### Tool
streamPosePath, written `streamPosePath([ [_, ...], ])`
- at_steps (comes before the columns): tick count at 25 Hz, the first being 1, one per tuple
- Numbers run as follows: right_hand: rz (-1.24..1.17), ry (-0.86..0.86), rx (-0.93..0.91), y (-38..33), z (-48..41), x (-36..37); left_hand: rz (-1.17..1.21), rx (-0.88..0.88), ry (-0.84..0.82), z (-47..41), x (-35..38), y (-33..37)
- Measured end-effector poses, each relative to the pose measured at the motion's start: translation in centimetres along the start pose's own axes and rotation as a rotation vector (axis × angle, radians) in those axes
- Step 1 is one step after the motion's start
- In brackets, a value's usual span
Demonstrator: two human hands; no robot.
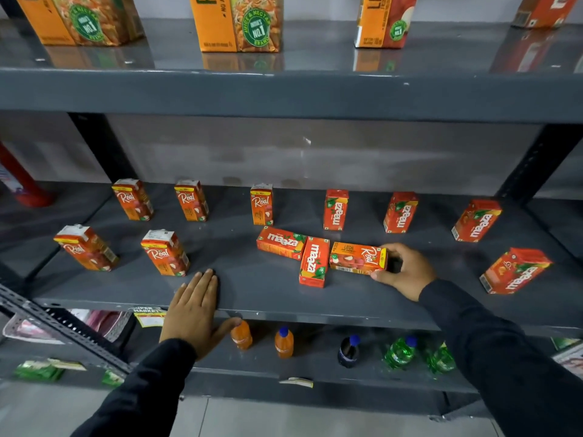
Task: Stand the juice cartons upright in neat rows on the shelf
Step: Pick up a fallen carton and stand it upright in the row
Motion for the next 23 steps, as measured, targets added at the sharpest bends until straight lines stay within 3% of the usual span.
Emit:
streamPosePath([
  [5,-0.791,0.073,0.071,0.8,0.4,0.6,0.000,-0.014,-0.006,0.0,0.2,0.0],
  [7,-0.968,0.088,0.114,0.4,0.2,0.8,0.002,-0.013,-0.005,0.0,0.3,0.0],
  [13,-0.991,0.127,0.239,-0.4,0.8,1.8,-0.006,-0.022,-0.017,-0.1,0.2,-0.2],
  [16,-0.997,0.301,0.257,-0.8,1.9,0.9,-0.003,-0.018,-0.020,-0.1,0.4,-0.2],
  [19,-1.045,0.383,0.171,-2.6,3.1,-0.6,0.008,-0.009,-0.007,-0.2,0.5,-0.3],
  [23,-0.922,0.279,-0.020,-7.4,3.9,-1.5,0.020,-0.003,-0.001,-0.2,0.6,-0.2],
])
Point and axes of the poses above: each hand's wrist, its own z-axis away from the middle knuckle, its own x-axis out of the palm, y = z × x, the point moved 6 cm from there along -z, towards the middle knuckle, and after that the axes turned 1 degree about z, right-handed, at the moved point
